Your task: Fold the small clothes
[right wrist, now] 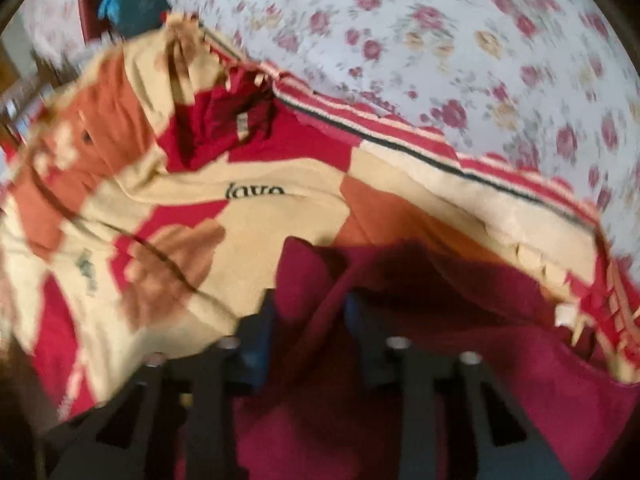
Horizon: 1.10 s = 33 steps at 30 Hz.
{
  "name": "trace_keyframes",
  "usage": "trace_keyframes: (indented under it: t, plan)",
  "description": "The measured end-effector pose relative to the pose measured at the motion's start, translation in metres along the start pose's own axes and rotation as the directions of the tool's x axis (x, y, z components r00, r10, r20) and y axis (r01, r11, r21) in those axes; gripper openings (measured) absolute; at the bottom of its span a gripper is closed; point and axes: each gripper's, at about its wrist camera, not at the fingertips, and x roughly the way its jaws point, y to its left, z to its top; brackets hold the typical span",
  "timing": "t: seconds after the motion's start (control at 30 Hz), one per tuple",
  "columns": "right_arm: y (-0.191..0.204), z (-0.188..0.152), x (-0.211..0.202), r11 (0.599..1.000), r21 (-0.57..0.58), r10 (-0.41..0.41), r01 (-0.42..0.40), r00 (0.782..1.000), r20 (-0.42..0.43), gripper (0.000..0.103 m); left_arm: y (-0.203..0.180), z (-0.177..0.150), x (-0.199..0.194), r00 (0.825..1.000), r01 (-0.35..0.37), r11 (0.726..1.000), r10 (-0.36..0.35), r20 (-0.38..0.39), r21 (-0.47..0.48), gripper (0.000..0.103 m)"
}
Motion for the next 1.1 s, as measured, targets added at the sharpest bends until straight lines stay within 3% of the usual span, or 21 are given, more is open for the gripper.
trace_keyframes:
  t: [0.07, 0.17, 0.33, 0.5, 0.57, 0.6, 0.77, 0.9, 1.1]
  plan:
    - [-0.013, -0.003, -0.013, 0.998, 0.029, 0.052, -0.053, 0.998, 0.020, 0.021, -0.002, 0.000, 0.001, 1.000, 0.014, 1.000, -0.014, 0.003, -0.001, 0.039]
    - [-0.021, -0.006, -0.024, 0.996, 0.045, 0.074, -0.075, 0.997, 0.027, 0.021, -0.003, 0.001, -0.001, 1.000, 0.022, 1.000, -0.022, 0.022, 0.009, 0.019]
    - [-0.029, -0.004, -0.028, 0.984, 0.121, 0.132, -0.134, 0.991, 0.021, 0.025, -0.010, 0.002, -0.009, 0.998, 0.047, 0.997, -0.050, 0.050, 0.053, 0.012]
    - [-0.013, 0.000, -0.030, 0.987, 0.096, 0.134, -0.132, 0.991, -0.017, 0.039, -0.017, 0.002, -0.015, 0.996, 0.060, 0.994, -0.066, 0.067, 0.089, 0.010]
    - [-0.004, 0.004, -0.024, 0.994, 0.062, 0.098, -0.094, 0.994, -0.057, 0.057, -0.018, 0.002, -0.015, 0.995, 0.063, 0.994, -0.069, 0.067, 0.092, 0.010]
    - [0.001, 0.005, -0.020, 0.996, 0.045, 0.075, -0.072, 0.994, -0.077, 0.059, -0.018, 0.002, -0.015, 0.995, 0.062, 0.994, -0.068, 0.066, 0.092, 0.010]
    - [0.019, 0.007, 0.002, 0.999, -0.042, -0.023, 0.017, 0.991, -0.133, 0.059, -0.018, 0.002, -0.012, 0.997, 0.041, 0.994, -0.047, 0.055, 0.098, 0.010]
    - [0.022, 0.004, 0.011, 0.995, -0.081, -0.061, 0.051, 0.990, -0.130, 0.058, -0.016, 0.002, -0.009, 0.999, 0.024, 0.996, -0.028, 0.039, 0.091, 0.010]
    - [0.019, 0.001, 0.007, 0.989, -0.125, -0.088, 0.074, 0.990, -0.109, 0.039, -0.015, 0.001, -0.006, 1.000, 0.000, 0.996, -0.002, 0.026, 0.088, 0.014]
